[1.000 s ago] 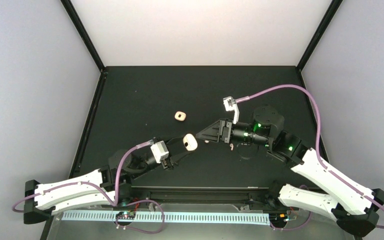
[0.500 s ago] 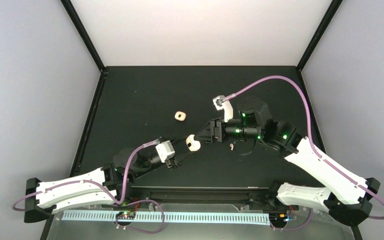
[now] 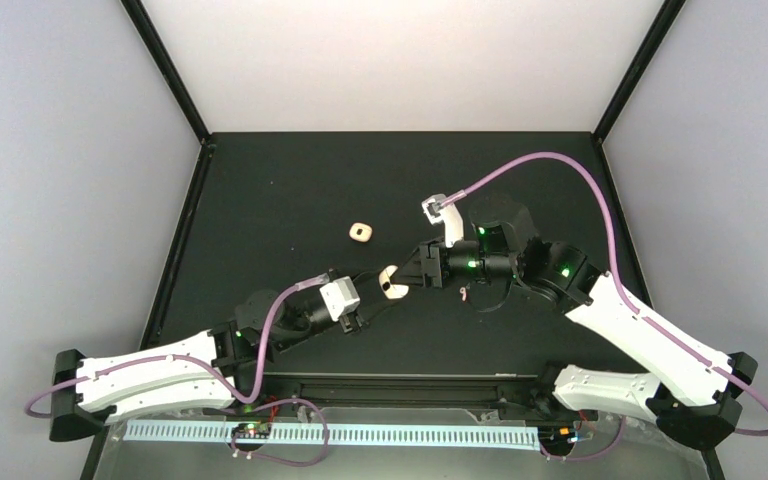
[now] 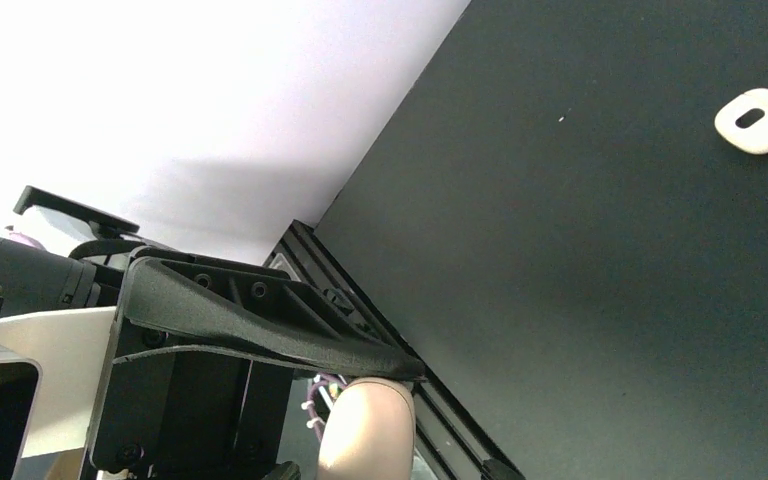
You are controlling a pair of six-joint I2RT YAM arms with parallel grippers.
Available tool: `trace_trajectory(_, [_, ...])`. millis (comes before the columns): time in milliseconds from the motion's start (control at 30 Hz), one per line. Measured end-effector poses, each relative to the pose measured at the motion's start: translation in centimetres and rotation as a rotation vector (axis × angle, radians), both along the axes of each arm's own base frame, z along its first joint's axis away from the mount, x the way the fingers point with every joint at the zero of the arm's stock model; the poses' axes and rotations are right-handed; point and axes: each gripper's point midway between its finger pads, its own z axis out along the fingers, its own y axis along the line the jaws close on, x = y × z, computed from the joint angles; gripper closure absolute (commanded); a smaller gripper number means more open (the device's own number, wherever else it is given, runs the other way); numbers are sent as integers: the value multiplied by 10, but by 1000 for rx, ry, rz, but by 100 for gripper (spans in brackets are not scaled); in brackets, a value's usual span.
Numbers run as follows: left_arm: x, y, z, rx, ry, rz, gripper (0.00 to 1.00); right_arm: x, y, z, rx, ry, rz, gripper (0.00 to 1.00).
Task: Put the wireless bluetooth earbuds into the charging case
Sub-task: Adjust the charging case.
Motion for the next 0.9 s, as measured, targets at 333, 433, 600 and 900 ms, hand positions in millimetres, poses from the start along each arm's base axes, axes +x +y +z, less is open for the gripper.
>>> trace_trajectory(333, [1, -2, -4, 12, 5, -1, 99, 1, -1, 2, 11, -4, -14, 71])
trace_trajectory(433, [1, -2, -3, 11, 4, -1, 99, 0, -2, 3, 17, -3, -15, 63])
trace_trajectory(600, [1, -2, -3, 8, 3, 0, 99, -1, -2, -1, 16, 9, -14, 62])
trace_trajectory(900, [1, -2, -3, 8, 4, 0, 98, -2, 0, 2, 34, 13, -7, 73])
